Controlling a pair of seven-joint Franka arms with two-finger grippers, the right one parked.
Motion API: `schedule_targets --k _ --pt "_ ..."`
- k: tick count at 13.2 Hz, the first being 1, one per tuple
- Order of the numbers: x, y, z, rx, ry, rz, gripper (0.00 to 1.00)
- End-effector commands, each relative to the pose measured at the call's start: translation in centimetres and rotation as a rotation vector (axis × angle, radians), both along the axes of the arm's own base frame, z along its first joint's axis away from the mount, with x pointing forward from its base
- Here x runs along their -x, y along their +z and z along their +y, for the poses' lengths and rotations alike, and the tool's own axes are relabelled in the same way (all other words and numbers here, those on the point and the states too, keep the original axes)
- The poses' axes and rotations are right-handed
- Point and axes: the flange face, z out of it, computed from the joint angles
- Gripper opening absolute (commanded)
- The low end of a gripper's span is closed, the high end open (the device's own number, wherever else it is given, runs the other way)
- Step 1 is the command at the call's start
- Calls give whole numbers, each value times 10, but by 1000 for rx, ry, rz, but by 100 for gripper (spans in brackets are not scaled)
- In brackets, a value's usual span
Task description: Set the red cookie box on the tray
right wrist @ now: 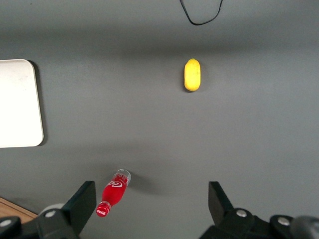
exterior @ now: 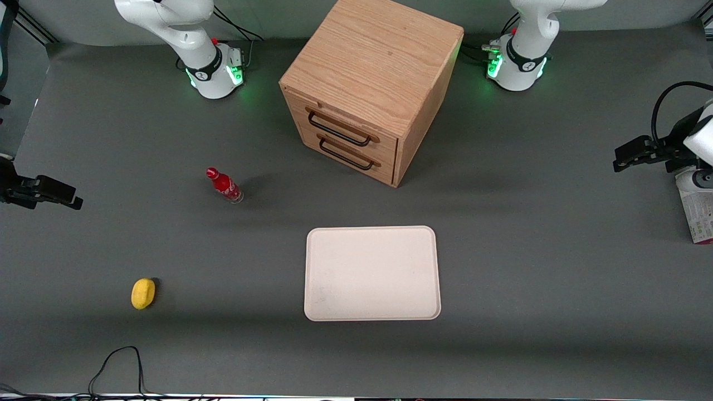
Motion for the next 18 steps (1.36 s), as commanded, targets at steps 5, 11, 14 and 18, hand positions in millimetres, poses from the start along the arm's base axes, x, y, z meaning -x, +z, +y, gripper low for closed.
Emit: schedule_targets --k 5,11,14,18 --pt "32 -30 178 19 61 49 100" --pt "80 -70 349 -8 39 13 100" --pt "100 -80 395 -25 32 -5 100" --pt "118 -95 441 -24 -71 -6 100"
